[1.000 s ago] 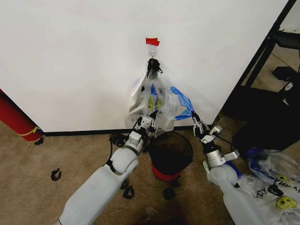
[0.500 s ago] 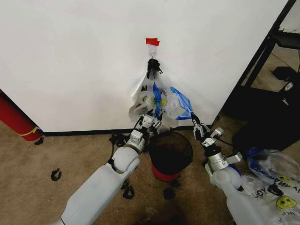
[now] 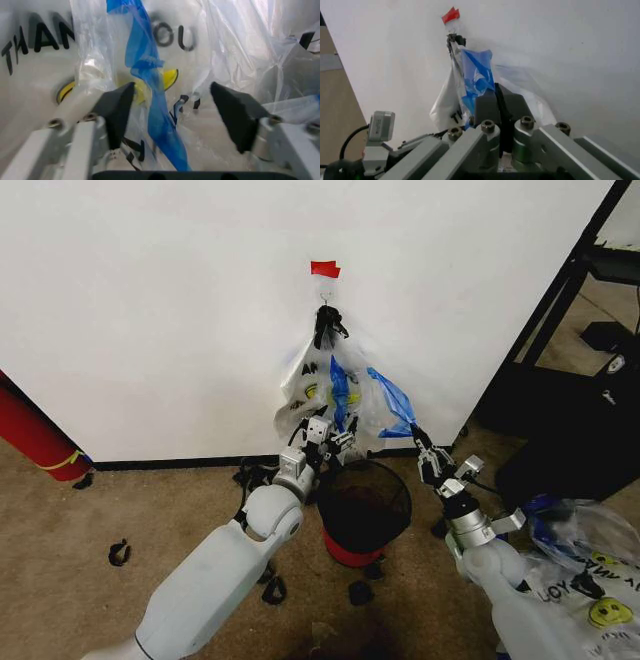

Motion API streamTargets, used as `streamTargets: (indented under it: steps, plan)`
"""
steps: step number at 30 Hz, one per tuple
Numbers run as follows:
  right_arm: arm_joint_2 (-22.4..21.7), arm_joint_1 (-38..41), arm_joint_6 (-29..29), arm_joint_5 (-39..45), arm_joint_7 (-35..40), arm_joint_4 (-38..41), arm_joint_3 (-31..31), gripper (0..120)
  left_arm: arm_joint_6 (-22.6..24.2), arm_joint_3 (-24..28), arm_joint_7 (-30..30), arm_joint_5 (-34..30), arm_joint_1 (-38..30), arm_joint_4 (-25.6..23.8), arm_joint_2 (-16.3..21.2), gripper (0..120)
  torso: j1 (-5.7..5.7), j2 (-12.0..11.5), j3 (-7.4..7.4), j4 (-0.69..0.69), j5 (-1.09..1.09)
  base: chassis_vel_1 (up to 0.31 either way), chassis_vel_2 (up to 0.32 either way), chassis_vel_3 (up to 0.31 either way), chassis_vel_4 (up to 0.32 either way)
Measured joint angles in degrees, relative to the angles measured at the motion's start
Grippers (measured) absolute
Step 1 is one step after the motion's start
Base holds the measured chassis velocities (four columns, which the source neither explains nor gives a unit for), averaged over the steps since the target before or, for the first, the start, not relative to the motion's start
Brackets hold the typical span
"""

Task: Pick up the garbage bag from the wall and place it over the trash bin.

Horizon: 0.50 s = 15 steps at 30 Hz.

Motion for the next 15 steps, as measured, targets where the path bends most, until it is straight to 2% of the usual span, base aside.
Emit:
streamTargets:
  steps: [3, 8, 15]
  plan:
    - [0.00, -0.04, 0.00, 0.00, 0.00, -0.06, 0.09, 0, -0.01, 0.07, 0.00, -0.18, -0.19, 0.08, -0.05, 52, 0.00, 0.00, 0.00, 0.00, 0.00, 0.000, 0.000, 0.000, 0.000]
    - [0.06, -0.17, 0.03, -0.05, 0.00, -0.12, 0.34, 0, 0.44, 0.82, -0.89, -0.13, -1.82, 2.38, -0.54, 29, 0.00, 0.00, 0.00, 0.00, 0.00, 0.000, 0.000, 0.000, 0.000]
    - [0.06, -0.16, 0.03, -0.11, 0.00, -0.07, 0.54, 0, 1.35, 0.96, -1.28, -0.46, -2.65, 2.86, -0.20, 26, 0.00, 0.00, 0.00, 0.00, 0.00, 0.000, 0.000, 0.000, 0.000]
